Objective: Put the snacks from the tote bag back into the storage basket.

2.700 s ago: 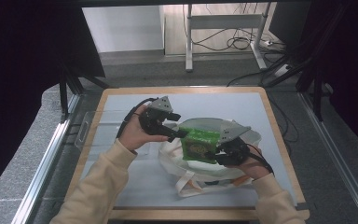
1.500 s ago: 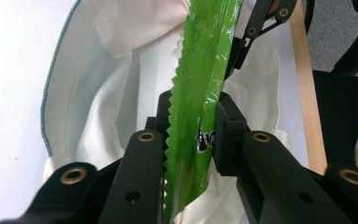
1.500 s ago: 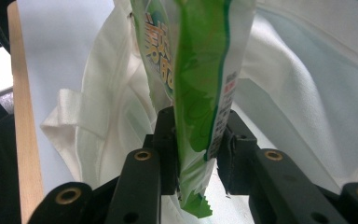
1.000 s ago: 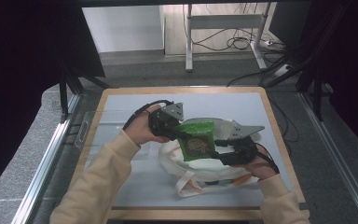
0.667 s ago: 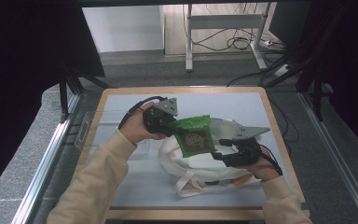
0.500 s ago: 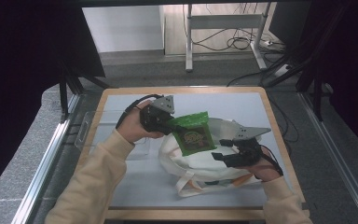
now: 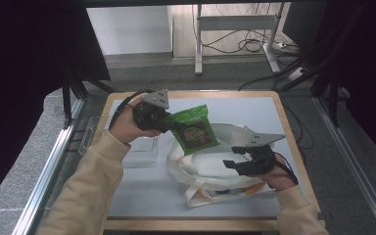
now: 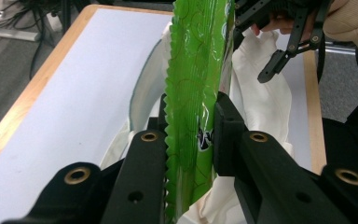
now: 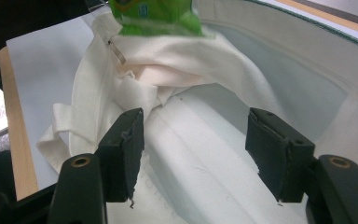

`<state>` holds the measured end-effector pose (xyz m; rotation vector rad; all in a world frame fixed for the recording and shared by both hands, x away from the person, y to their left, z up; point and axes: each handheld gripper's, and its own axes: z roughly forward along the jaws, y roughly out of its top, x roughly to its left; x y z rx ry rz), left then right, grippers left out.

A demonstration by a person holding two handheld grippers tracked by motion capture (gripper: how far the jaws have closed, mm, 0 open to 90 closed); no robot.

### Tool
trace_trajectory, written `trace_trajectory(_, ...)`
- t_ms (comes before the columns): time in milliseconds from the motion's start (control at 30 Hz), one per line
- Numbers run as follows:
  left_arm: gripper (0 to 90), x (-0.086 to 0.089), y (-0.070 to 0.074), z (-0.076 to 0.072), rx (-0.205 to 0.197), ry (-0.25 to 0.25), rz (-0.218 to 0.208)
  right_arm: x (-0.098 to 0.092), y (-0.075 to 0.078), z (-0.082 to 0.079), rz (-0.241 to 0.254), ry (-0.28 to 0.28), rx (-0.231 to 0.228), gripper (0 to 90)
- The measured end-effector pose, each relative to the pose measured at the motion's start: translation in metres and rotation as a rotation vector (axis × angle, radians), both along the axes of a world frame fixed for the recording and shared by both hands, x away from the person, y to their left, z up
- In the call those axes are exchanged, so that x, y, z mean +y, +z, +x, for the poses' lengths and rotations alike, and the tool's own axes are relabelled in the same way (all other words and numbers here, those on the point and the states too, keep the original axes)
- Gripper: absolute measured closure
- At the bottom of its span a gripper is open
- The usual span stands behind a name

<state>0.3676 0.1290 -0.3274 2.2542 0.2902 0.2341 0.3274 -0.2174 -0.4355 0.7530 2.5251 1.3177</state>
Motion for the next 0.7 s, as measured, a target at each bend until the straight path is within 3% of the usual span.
trace_trajectory(300,77.7,0.018,0.011,0.001,-0.011,0.033,0.000,-0.001,-0.001,0.000,-0.005,-0.005,0.002,37.0)
trace_trajectory(700,77.7,0.049,0.015,0.005,-0.003,0.092,-0.007,-0.001,-0.003,0.001,-0.010,-0.008,0.009,37.0)
